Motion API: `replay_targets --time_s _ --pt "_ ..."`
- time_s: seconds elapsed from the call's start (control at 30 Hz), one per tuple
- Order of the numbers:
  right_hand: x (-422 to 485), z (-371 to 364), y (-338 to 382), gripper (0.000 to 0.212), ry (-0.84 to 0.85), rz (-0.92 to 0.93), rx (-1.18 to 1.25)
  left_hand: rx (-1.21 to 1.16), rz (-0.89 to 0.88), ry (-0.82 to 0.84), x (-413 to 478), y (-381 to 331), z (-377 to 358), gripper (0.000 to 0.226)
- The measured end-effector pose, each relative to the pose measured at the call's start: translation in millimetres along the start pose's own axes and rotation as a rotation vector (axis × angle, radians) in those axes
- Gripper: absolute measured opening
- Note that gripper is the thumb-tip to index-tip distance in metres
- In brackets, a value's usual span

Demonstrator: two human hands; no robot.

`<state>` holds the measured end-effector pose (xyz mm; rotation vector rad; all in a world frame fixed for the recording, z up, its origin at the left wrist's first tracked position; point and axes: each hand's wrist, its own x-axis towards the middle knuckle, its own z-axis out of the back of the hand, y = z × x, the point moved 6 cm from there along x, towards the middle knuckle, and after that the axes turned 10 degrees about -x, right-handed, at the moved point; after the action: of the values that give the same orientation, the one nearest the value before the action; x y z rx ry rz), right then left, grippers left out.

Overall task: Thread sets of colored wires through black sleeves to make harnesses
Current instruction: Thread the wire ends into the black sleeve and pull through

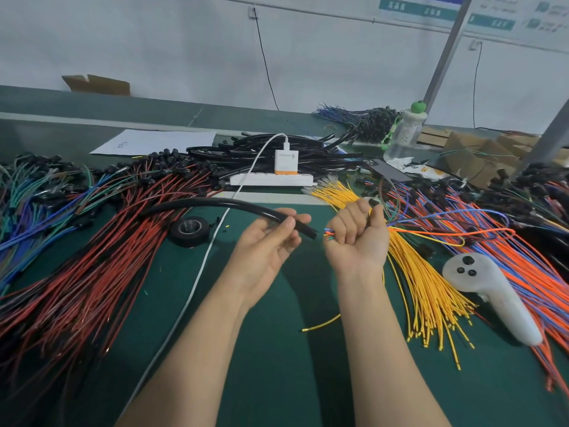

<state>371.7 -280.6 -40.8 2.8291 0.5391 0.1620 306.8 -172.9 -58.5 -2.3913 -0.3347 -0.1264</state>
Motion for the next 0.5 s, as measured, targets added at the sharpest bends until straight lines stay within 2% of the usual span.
replay_targets --time_s 0.23,0.4,0.5 --pt "-2.1 -4.6 -3.0 0.055 0.017 -0.033 -0.004 0.052 -0.038 -0.010 -0.9 -3.1 -10.6 0.009" --pt "-1.8 -4.4 -0.2 0.060 0.017 -0.018 0.012 0.276 -0.083 -0.017 -4.5 -9.6 -17.0 0.005" --pt "-3.6 -4.4 -0.8 0.058 0.010 -0.023 0.036 0.316 -0.082 -0.060 -5.0 -10.9 -12.8 0.002"
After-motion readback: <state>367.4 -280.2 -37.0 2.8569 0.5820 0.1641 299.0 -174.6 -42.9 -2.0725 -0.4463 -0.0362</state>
